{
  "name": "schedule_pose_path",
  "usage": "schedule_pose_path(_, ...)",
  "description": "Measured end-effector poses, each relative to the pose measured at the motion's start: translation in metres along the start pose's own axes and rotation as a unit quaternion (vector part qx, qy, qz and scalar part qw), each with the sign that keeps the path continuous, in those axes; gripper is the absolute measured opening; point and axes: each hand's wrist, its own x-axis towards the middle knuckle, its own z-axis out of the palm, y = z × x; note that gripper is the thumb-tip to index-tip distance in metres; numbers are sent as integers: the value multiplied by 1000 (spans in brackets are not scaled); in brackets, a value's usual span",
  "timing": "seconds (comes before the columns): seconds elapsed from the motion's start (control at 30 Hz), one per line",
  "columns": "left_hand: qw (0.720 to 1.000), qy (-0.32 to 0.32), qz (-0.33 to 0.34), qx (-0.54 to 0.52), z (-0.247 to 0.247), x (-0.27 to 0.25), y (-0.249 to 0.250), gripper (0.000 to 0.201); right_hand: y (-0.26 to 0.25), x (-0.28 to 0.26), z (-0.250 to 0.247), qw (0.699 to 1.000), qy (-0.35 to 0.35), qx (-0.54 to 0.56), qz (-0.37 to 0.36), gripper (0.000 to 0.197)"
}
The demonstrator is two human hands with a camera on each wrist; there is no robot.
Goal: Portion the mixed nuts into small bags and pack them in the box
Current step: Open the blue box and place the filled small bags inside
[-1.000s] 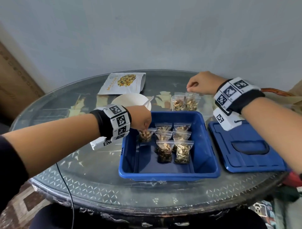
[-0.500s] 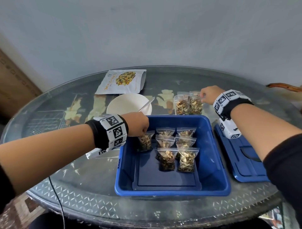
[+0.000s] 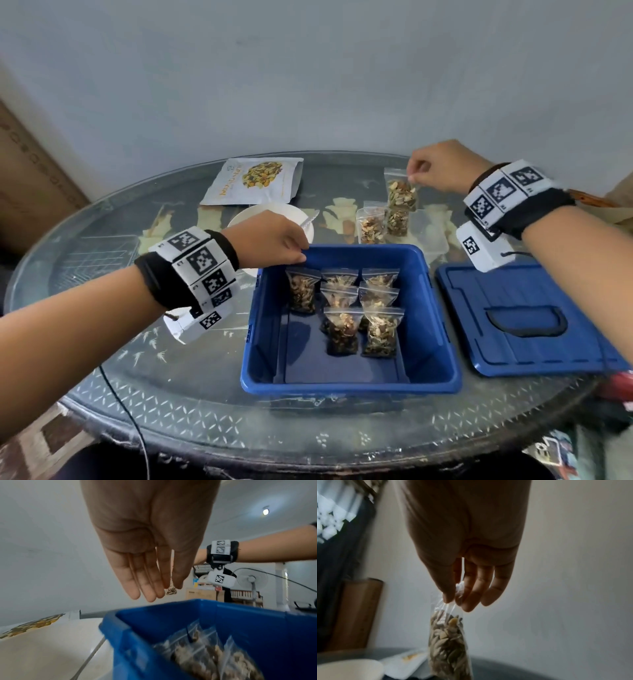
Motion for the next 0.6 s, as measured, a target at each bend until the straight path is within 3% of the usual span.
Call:
schedule_pose_path(0.17,985,91,-3,-145,-9,-19,13,29,-50,-44,-32,993,65,64,-77,8)
schedule_pose_path(0.3,951,172,16,-255,-11,-35,32,32,-87,-80,-31,983,62,108,-134,6)
schedule_pose_path(0.5,897,253,63,-356,-3,-69,58,5,-121,-122,-12,970,61,156,-174,6)
schedule_pose_path(0.6,882,276,56,-377,7,-83,60,6,-126,-136,-2,962,81,202,-167,6)
